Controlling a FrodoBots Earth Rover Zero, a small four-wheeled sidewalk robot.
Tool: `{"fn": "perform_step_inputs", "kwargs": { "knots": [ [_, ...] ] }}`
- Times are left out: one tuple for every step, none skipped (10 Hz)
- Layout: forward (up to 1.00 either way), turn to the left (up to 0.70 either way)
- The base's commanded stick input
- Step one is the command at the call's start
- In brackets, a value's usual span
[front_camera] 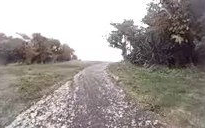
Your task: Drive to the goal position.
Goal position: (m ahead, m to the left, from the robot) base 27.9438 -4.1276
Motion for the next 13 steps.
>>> {"fn": "perform_step_inputs", "kwargs": {
  "knots": [
    [1.00, 0.00],
    [1.00, 0.00],
    [1.00, 0.00],
    [1.00, 0.00],
    [1.00, 0.00],
    [1.00, 0.00],
    [1.00, 0.00],
    [1.00, 0.00],
    [1.00, 0.14],
    [1.00, 0.31],
    [1.00, 0.00],
    [1.00, 0.00],
    [1.00, 0.00]
  ]
}}
